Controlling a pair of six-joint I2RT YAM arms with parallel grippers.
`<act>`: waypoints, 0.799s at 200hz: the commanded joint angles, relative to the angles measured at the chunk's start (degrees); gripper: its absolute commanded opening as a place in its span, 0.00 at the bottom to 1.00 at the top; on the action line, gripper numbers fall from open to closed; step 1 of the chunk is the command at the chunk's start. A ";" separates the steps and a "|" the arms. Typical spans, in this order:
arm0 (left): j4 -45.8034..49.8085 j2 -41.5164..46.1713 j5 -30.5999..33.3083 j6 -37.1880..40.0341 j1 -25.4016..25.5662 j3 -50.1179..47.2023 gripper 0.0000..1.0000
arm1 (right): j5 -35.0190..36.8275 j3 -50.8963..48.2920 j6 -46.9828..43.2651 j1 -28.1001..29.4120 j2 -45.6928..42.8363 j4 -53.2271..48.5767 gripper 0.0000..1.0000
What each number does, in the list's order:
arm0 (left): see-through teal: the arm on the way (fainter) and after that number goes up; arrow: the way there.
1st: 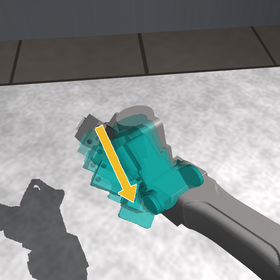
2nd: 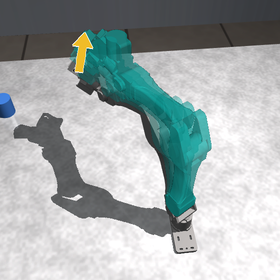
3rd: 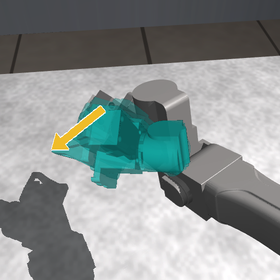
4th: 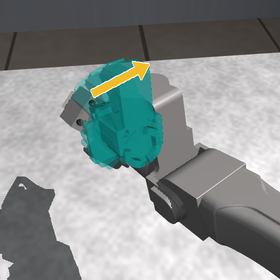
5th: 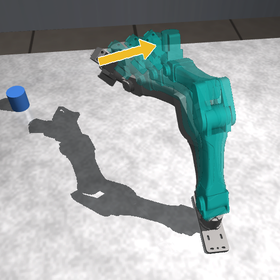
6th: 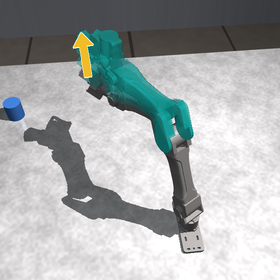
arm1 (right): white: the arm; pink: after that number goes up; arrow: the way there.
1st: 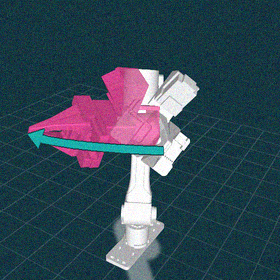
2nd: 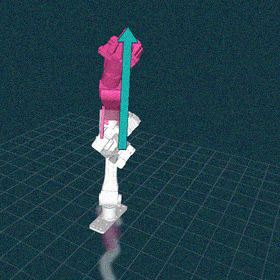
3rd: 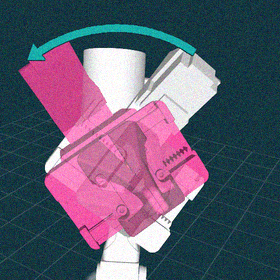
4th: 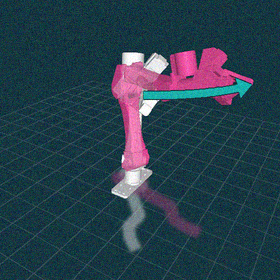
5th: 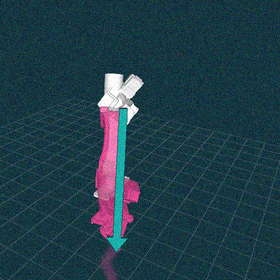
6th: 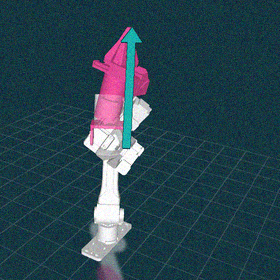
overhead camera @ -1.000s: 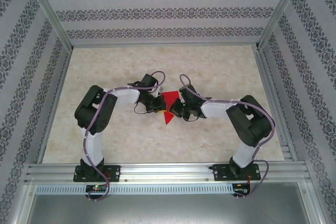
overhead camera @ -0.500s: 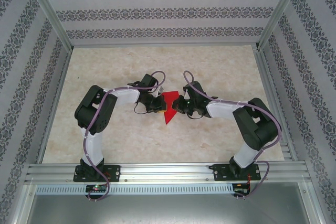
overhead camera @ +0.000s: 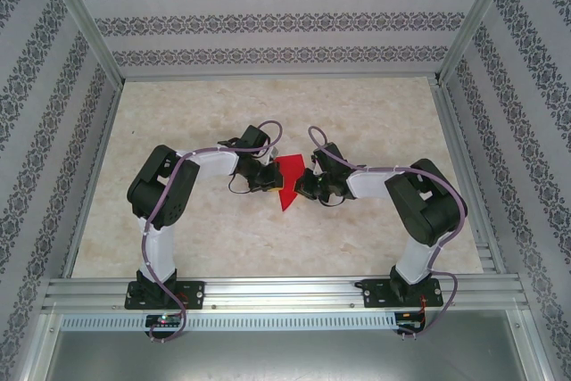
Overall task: Fold a paper plane with a square sheet of paper (pick it up from the middle)
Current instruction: Third fold the triangle at the center of the table.
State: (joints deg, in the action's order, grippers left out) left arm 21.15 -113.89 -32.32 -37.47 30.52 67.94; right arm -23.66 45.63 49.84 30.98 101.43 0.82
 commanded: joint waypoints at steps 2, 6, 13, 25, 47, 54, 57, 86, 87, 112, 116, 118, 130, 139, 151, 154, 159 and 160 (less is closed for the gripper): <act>4.58 -2.55 5.58 1.74 0.43 -0.02 0.01 | 2.17 0.67 -0.09 -0.57 -1.36 -0.83 0.03; 4.60 -2.52 5.53 1.70 0.40 0.05 0.00 | 1.84 0.75 -0.19 -0.58 -1.76 -0.57 0.03; 4.66 -2.57 5.60 1.79 0.40 0.11 0.01 | 1.80 0.98 -0.22 -0.72 -2.53 -0.38 0.03; 4.87 -2.57 5.67 1.93 0.46 0.31 0.00 | 1.86 1.44 -0.54 -0.83 -3.32 -0.30 0.03; 4.97 -2.61 5.70 1.98 0.44 0.35 0.00 | 2.13 2.28 -1.24 -1.48 -2.14 -1.03 0.03; 5.02 -2.66 5.73 2.05 0.42 0.36 0.01 | 2.06 2.51 -1.34 -1.68 -1.29 -1.06 0.03; 5.12 -2.66 5.76 2.10 0.45 0.35 0.00 | 1.99 2.59 -1.26 -1.73 -0.90 -1.08 0.03; 5.21 -2.71 5.71 2.15 0.42 0.24 0.00 | 2.79 2.80 -0.60 -2.39 2.06 -1.40 0.03; 5.21 -2.68 5.70 2.10 0.37 0.21 0.00 | 2.86 2.80 -0.52 -2.41 2.13 -1.46 0.03; 5.33 -2.66 6.03 2.23 0.42 0.05 0.00 | 5.71 2.79 0.59 -3.27 2.72 -3.80 0.02; 5.32 -2.78 6.04 2.31 0.42 0.02 0.00 | 6.09 2.72 0.68 -3.42 2.61 -3.91 0.02; 5.42 -2.75 6.01 2.31 0.42 0.07 0.00 | 6.33 2.63 0.73 -3.50 2.48 -3.92 0.02; 5.40 -2.75 6.14 2.27 0.47 0.03 0.00 | 6.85 2.54 0.78 -3.94 1.59 -3.71 0.02; 5.52 -2.75 6.21 2.29 0.41 0.04 0.00 | 6.79 2.52 0.63 -4.13 0.64 -3.14 0.03; 5.54 -2.79 6.24 2.24 0.41 0.09 0.00 | 7.17 2.82 0.35 -4.40 -0.79 -3.03 0.03; 5.56 -2.75 6.27 2.23 0.48 0.12 0.00 | 7.33 2.90 0.22 -4.46 -1.08 -3.14 0.04; 5.53 -2.75 6.14 2.27 0.44 0.14 0.00 | 7.53 3.12 0.01 -4.57 -1.41 -3.39 0.04; 5.51 -2.75 6.18 2.25 0.47 0.16 0.00 | 7.55 3.18 -0.04 -4.59 -1.45 -3.47 0.04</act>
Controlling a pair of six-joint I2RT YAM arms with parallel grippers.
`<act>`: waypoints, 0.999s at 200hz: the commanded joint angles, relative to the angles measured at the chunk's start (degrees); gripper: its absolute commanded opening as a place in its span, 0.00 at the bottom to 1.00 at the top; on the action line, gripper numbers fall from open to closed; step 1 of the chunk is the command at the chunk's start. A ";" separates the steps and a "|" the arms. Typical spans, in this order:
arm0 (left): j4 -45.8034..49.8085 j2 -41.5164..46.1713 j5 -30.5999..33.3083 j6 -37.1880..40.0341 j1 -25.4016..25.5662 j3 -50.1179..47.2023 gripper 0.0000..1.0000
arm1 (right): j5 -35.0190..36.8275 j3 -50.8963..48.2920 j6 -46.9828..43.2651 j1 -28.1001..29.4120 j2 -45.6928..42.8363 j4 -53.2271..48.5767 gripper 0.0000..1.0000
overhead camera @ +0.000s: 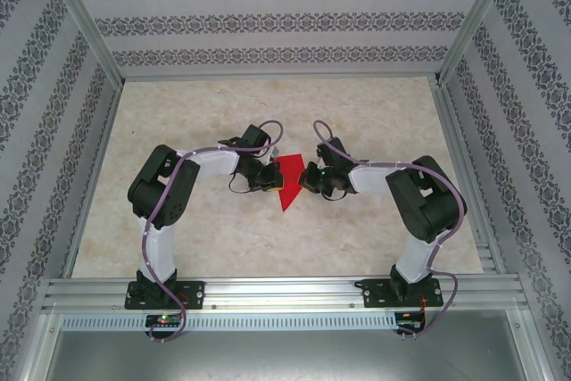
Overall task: Fold a paper plane with a square sheet of paper (pick it up from the middle)
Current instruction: Third fold the triangle at the center of the table.
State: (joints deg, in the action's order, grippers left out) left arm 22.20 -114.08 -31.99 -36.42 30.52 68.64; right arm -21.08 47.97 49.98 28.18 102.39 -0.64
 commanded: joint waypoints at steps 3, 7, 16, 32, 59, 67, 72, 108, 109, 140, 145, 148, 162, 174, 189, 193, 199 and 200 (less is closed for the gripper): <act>4.51 -2.54 5.81 1.25 0.47 -0.52 0.00 | 5.04 1.06 -0.29 -1.88 -2.52 -2.22 0.04; 4.52 -2.55 5.91 1.20 0.47 -0.47 0.00 | 5.20 1.30 -0.51 -1.97 -2.52 -2.58 0.04; 4.62 -2.55 5.92 1.31 0.42 -0.38 0.00 | 5.35 1.83 -0.77 -2.24 -2.10 -3.69 0.04; 4.60 -2.46 5.88 1.28 0.42 -0.36 0.00 | 5.23 1.83 -0.85 -2.71 -0.94 -4.17 0.04; 4.50 -2.42 5.77 1.19 0.45 -0.38 0.00 | 4.01 1.47 -0.89 -3.04 -0.25 -3.10 0.04; 4.44 -2.38 5.66 1.20 0.46 -0.38 0.00 | 3.69 1.56 -1.18 -3.04 -0.84 -2.98 0.04; 4.45 -2.37 5.64 1.20 0.47 -0.43 0.00 | 3.55 1.58 -1.33 -3.03 -1.48 -2.71 0.04; 4.44 -2.33 5.70 1.09 0.40 -0.29 0.00 | 2.07 1.73 -3.11 -2.02 -5.88 -1.02 0.05; 4.44 -2.35 5.66 1.09 0.41 -0.32 0.00 | 1.99 1.76 -3.21 -1.96 -5.88 -1.07 0.05; 4.24 -2.32 5.69 0.95 0.44 -0.27 0.00 | -0.23 2.63 -3.37 0.19 -3.76 -0.54 0.04; 4.23 -2.29 5.70 0.93 0.46 -0.28 0.00 | -0.71 2.94 -3.23 0.35 -3.08 -0.46 0.04; 4.24 -2.31 5.71 0.94 0.46 -0.28 0.00 | -0.96 3.09 -3.23 0.37 -2.67 -0.42 0.04; 4.28 -2.28 5.71 0.93 0.46 -0.47 0.00 | -2.45 4.00 -3.15 0.73 -0.73 -0.33 0.04; 4.31 -2.34 5.84 0.92 0.44 -0.61 0.00 | -3.42 4.40 -3.13 0.66 0.67 -0.04 0.04; 4.52 -2.20 6.55 1.09 0.42 -0.72 0.00 | -3.12 4.94 -3.38 0.58 2.02 -1.06 0.04; 4.61 -2.11 6.65 1.14 0.41 -0.80 0.00 | -2.90 5.01 -3.51 0.43 2.29 -1.30 0.04; 4.66 -2.11 6.88 1.18 0.42 -0.91 0.00 | -2.78 4.92 -3.48 0.18 2.69 -1.46 0.04; 4.68 -2.11 6.91 1.18 0.42 -0.94 0.00 | -2.76 4.85 -3.48 0.15 2.71 -1.51 0.04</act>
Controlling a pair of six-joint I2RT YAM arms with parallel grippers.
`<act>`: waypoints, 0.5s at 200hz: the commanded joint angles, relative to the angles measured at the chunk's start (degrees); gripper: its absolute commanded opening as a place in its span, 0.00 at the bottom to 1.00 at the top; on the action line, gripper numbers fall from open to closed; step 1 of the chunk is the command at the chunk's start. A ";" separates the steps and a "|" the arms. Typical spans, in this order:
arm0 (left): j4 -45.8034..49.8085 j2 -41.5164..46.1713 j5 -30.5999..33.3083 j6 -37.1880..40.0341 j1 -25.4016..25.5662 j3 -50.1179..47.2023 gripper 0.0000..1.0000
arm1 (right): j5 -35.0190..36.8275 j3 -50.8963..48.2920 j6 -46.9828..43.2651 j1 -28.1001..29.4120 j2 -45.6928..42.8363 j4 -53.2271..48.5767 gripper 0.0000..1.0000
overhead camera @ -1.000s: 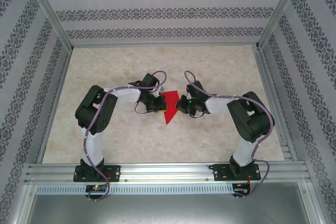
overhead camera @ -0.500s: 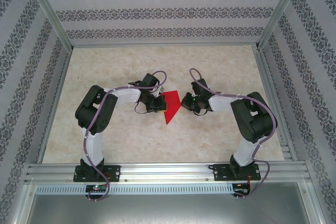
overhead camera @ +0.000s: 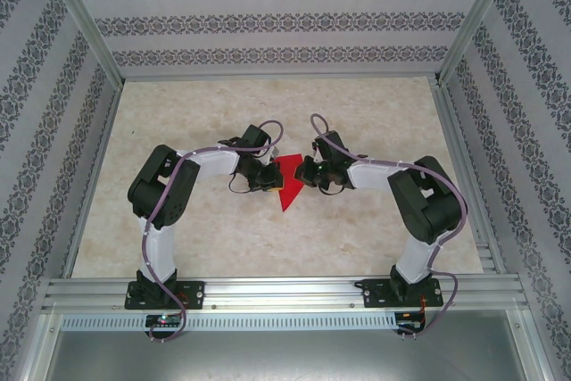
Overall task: Fold a paper plane with a square sheet of paper (pick it up from the middle)
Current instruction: Third fold the triangle at the center of the table.
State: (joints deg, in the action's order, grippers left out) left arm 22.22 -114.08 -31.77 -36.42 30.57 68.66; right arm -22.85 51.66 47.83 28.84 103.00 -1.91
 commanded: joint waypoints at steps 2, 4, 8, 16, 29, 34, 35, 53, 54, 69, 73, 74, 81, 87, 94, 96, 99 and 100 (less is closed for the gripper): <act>4.67 -2.11 6.78 1.18 0.37 -0.98 0.00 | -0.86 1.12 -1.36 -0.62 2.22 -0.14 0.04; 4.72 -2.11 6.80 1.20 0.37 -0.99 0.00 | -0.81 1.00 -1.35 -0.69 2.32 -0.12 0.04; 4.76 -2.11 6.92 1.18 0.38 -1.05 0.00 | -0.67 0.82 -1.34 -0.93 2.52 -0.11 0.04; 4.85 -2.20 7.12 1.26 0.37 -1.11 0.00 | -0.31 0.38 -1.35 -1.56 2.76 -0.11 0.04; 4.94 -2.20 7.46 1.19 0.40 -1.24 0.00 | 0.21 -0.53 -1.26 -2.50 3.00 0.23 0.04; 5.02 -2.30 7.69 1.21 0.41 -1.37 0.00 | 0.43 -0.86 -1.28 -2.99 3.00 0.47 0.04; 5.02 -2.29 7.73 1.24 0.39 -1.40 0.00 | 0.48 -0.91 -1.27 -3.08 3.00 0.49 0.04; 5.04 -2.30 7.84 1.19 0.42 -1.71 0.00 | 0.96 -1.89 -1.21 -4.67 2.74 0.73 0.04; 5.03 -2.33 7.85 1.19 0.39 -1.70 0.00 | 1.01 -1.94 -1.23 -4.80 2.69 0.70 0.04; 4.98 -2.20 8.24 1.10 0.43 -2.10 0.00 | 1.67 -2.33 -1.15 -5.99 2.32 0.51 0.04; 4.86 -2.12 8.30 1.02 0.39 -2.27 0.00 | 1.82 -2.36 -1.16 -6.22 2.17 0.39 0.04; 4.81 -2.11 8.26 0.97 0.38 -2.38 0.00 | 1.88 -2.40 -1.16 -6.32 2.14 0.27 0.04; 4.53 -2.04 8.21 0.85 0.44 -2.65 0.00 | 2.40 -2.27 -1.26 -6.75 1.82 -0.14 0.04; 4.38 -1.98 8.20 0.79 0.38 -2.80 0.00 | 2.58 -2.11 -1.46 -7.07 1.46 -0.45 0.04; 4.20 -1.98 8.07 0.66 0.38 -2.92 0.00 | 2.80 -1.86 -1.68 -7.28 0.83 -1.01 0.04; 4.18 -1.94 8.07 0.66 0.37 -2.94 0.00 | 2.96 -1.81 -1.65 -7.34 0.67 -1.15 0.04; 4.20 -1.98 8.12 0.65 0.37 -3.00 0.00 | 3.13 -1.71 -1.81 -7.31 0.18 -1.33 0.04; 4.17 -2.00 8.12 0.65 0.37 -3.05 0.00 | 3.19 -1.64 -1.84 -7.31 0.00 -1.33 0.04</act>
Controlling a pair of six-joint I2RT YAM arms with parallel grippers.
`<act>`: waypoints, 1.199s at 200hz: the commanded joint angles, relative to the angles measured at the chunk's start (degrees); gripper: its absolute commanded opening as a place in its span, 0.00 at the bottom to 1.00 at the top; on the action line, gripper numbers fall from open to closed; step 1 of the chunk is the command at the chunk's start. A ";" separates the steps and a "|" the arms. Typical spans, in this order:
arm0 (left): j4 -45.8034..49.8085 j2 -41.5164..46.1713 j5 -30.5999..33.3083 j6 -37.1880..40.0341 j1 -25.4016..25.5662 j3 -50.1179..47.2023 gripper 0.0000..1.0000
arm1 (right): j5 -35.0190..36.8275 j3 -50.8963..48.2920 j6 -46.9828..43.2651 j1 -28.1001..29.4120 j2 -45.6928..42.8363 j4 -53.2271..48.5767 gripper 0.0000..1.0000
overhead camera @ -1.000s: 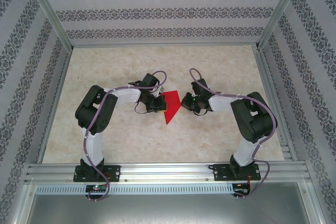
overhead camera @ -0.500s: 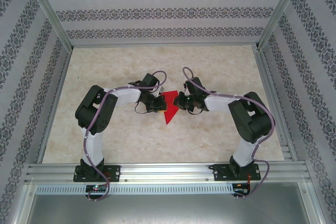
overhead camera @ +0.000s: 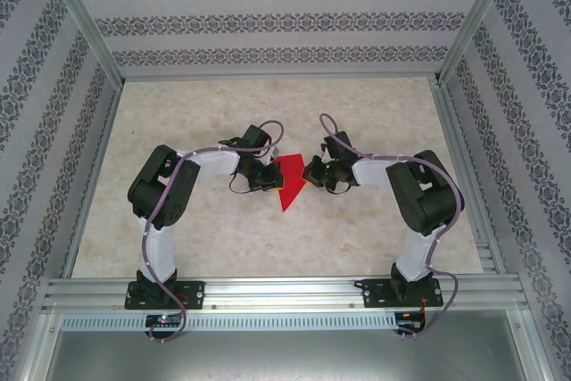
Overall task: Fold a paper plane with a square sheet of paper (pick it up from the middle)
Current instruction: Third fold the triangle at the center of the table.
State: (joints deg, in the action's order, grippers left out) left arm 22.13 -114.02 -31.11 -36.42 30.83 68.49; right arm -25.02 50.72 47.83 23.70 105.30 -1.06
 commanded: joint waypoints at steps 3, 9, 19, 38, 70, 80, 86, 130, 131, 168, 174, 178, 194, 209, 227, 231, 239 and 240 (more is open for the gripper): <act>4.17 -2.08 7.32 0.66 0.12 -2.84 0.00 | 5.50 -0.67 -1.94 -2.17 -2.77 -2.21 0.04; 4.15 -2.09 7.33 0.61 0.13 -2.90 0.00 | 5.44 -0.63 -2.08 -2.00 -3.86 -2.12 0.04; 3.90 -2.09 7.21 0.49 0.11 -3.00 0.00 | 5.41 -0.76 -2.13 -1.53 -6.21 -2.09 0.04; 3.56 -2.05 7.09 0.30 0.15 -3.27 0.00 | 5.21 -1.52 -1.90 0.50 -10.81 -2.76 0.05; 2.92 -1.78 7.10 0.22 0.11 -3.89 0.00 | 3.48 -6.62 3.33 6.74 -14.53 1.17 0.05; 2.75 -1.82 7.30 0.52 0.12 -3.93 0.00 | 2.45 -8.66 5.59 8.68 -14.84 4.02 0.05; 2.64 -1.91 7.35 0.60 0.12 -3.97 0.00 | 1.91 -9.72 6.98 9.80 -14.94 6.00 0.04; 2.17 -2.52 7.39 1.53 0.02 -4.42 0.00 | 1.08 -11.71 11.08 15.86 -11.65 11.67 0.03; 2.15 -2.52 7.39 1.53 0.02 -4.46 0.00 | 1.05 -11.70 11.11 15.98 -11.45 11.77 0.03; 1.95 -2.62 7.82 1.93 0.02 -5.12 0.00 | 1.45 -11.25 11.90 17.09 -7.81 12.91 0.02; 1.95 -2.61 7.81 1.96 0.02 -5.28 0.00 | 1.63 -11.34 11.85 17.08 -7.51 12.91 0.02; 1.95 -2.66 7.93 2.04 0.06 -5.29 0.00 | 1.72 -11.43 11.92 17.14 -7.39 12.91 0.02; 2.13 -2.53 8.31 2.31 -0.05 -5.37 0.00 | 1.86 -11.95 11.74 17.15 -7.08 13.48 0.02; 2.30 -2.61 8.53 2.55 0.00 -5.40 0.00 | 1.75 -11.96 11.41 17.09 -6.49 13.77 0.02; 2.55 -2.62 8.89 2.76 -0.02 -5.23 0.00 | 0.82 -11.42 11.18 17.09 -4.89 14.26 0.03; 2.61 -2.61 8.96 2.84 -0.06 -5.14 0.00 | 0.53 -11.28 11.19 17.13 -4.59 14.56 0.03; 2.65 -2.55 8.96 2.98 -0.11 -5.16 0.00 | 0.03 -11.21 11.45 17.12 -3.94 15.38 0.04; 2.65 -2.54 8.96 3.01 -0.13 -5.14 0.00 | 0.00 -11.19 11.51 17.10 -3.90 15.43 0.04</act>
State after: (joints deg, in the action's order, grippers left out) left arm 19.09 -113.25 -31.05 -35.83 30.83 66.37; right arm -23.77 39.24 58.87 40.51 99.15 11.29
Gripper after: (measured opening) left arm 0.052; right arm 0.049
